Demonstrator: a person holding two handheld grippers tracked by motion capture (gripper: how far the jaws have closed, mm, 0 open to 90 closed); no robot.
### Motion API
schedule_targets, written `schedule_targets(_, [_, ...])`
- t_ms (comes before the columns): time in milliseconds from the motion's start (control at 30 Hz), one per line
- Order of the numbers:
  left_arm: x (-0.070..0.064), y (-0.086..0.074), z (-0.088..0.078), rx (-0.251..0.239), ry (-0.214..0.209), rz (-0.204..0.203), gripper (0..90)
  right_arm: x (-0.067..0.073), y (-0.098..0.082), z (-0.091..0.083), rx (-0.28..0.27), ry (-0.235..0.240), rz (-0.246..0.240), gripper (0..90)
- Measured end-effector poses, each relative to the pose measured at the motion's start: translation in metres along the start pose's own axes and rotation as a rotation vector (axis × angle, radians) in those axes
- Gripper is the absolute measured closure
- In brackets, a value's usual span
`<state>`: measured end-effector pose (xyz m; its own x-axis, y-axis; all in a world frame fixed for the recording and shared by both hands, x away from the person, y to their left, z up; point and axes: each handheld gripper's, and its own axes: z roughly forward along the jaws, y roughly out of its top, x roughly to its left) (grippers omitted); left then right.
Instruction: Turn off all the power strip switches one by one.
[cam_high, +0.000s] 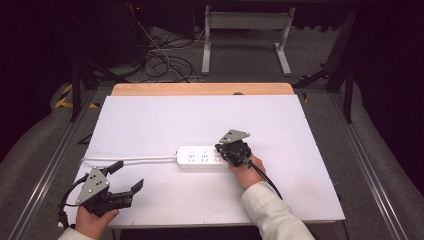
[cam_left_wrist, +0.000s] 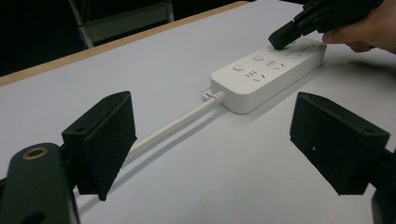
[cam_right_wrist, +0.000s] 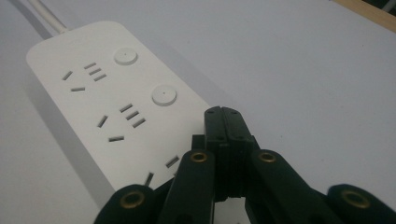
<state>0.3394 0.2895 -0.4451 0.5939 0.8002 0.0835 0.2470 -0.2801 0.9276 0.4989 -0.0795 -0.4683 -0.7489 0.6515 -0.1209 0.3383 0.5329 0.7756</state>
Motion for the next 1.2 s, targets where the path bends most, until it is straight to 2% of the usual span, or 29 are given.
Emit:
schedule_targets(133, [0.000,0.000,0.000,0.000,0.000,-0.002,15.1,-0.001,-0.001,0.000,-0.006,0.004,0.008,90.0])
schedule_targets(467, [0.001,0.000,-0.001,-0.002,0.002,-0.006,15.1,0.001,0.000,-0.001,-0.003,-0.020,-0.009,90.0])
schedule_targets(500, [0.002,0.000,-0.001,-0.001,0.000,-0.002,15.1,-0.001,0.000,-0.003,-0.014,-0.023,-0.003,90.0])
schedule_targets(567, [0.002,-0.001,0.000,-0.004,-0.001,-0.018,15.1,-0.003,-0.001,-0.005,-0.038,0.012,-0.004,90.0])
schedule_targets(600, [0.003,0.000,0.000,-0.002,0.001,-0.010,15.2,-0.003,0.000,-0.008,-0.058,0.005,-0.008,90.0])
schedule_targets(667, [0.004,-0.001,0.000,-0.001,-0.002,-0.011,15.1,-0.004,0.004,-0.015,-0.100,0.022,-0.001,90.0])
schedule_targets(767, [0.003,0.000,0.000,-0.002,0.000,-0.011,15.2,-0.004,0.011,-0.025,-0.123,0.024,-0.005,90.0])
schedule_targets(1000, [0.002,0.000,0.000,-0.002,-0.003,-0.016,15.2,-0.015,0.013,-0.040,-0.111,0.039,0.043,90.0])
schedule_targets(1200, [0.003,-0.001,-0.001,-0.004,-0.002,-0.015,15.2,-0.026,0.002,-0.044,-0.071,-0.003,0.046,90.0])
